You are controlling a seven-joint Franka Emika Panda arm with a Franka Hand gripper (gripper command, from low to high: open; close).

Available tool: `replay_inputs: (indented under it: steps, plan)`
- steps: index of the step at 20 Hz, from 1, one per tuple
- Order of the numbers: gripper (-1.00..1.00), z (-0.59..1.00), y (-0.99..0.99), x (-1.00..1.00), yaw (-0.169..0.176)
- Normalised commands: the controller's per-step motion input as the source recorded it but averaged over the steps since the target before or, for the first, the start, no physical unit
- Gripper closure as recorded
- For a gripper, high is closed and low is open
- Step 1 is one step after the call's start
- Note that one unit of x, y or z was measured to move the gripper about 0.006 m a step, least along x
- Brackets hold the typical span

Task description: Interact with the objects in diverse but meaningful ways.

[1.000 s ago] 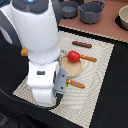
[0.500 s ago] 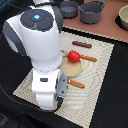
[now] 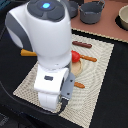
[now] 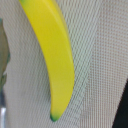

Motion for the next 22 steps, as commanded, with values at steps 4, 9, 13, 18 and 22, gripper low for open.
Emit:
replay_inputs:
  steps: [4, 9, 13, 18, 22]
  plan:
    - [-1.00, 0.97, 0.64, 0.50, -0.022]
    - [-1.00, 0.72, 0.87, 0.34, 0.003]
    - [-1.00, 0.46, 0.92, 0.18, 0.023]
    - [-1.00, 0.17, 0.89, 0.06, 0.015]
    - [-1.00, 0.01, 0.87, 0.00, 0.015]
